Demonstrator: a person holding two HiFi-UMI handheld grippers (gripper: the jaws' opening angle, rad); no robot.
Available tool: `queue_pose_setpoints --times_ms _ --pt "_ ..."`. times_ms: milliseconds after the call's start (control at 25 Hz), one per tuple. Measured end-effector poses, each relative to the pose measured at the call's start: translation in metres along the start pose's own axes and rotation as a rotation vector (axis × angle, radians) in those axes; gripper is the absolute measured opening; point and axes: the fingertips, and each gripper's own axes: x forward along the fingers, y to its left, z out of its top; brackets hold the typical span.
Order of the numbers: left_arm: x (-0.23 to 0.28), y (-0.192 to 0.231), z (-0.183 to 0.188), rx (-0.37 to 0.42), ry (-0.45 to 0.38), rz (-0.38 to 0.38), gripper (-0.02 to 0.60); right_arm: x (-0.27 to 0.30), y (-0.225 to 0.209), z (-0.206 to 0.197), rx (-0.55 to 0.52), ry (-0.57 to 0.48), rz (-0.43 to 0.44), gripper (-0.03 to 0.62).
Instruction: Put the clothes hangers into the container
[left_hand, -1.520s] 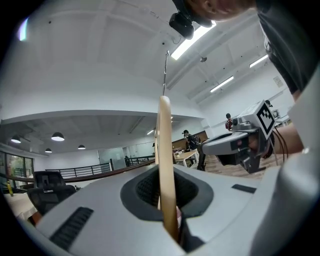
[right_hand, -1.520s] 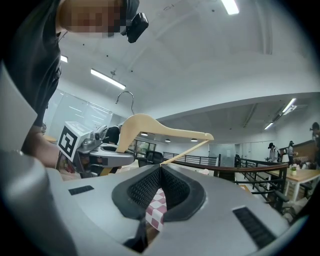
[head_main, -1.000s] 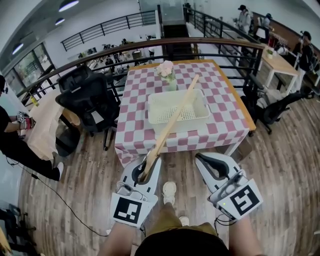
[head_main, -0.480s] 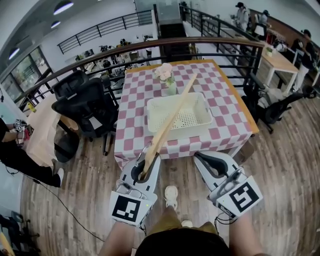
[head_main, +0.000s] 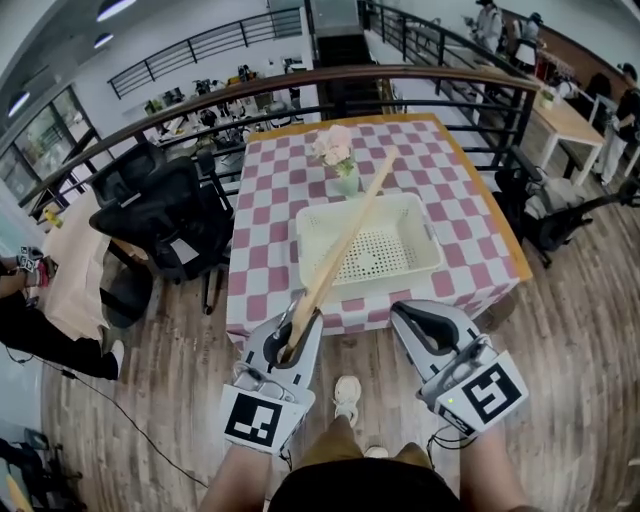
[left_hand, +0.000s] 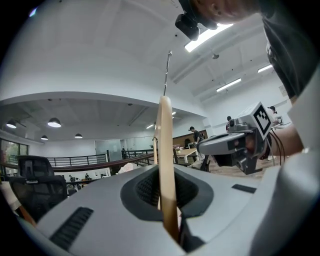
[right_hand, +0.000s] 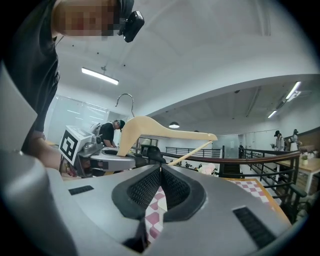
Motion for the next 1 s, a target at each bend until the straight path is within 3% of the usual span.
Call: queue_pose_setpoints --times_ms 480,1000 --pt "0.079 0.080 -0.020 -0.009 0.028 -0.044 0.017 0.093 -0.069 -0.003 0.010 0.023 -0.027 0.034" --pt "0.145 0.119 -0.025 0.026 0.013 -0.153 0.015 0.136 -0.124 0.000 0.003 0.021 -0.123 0.034"
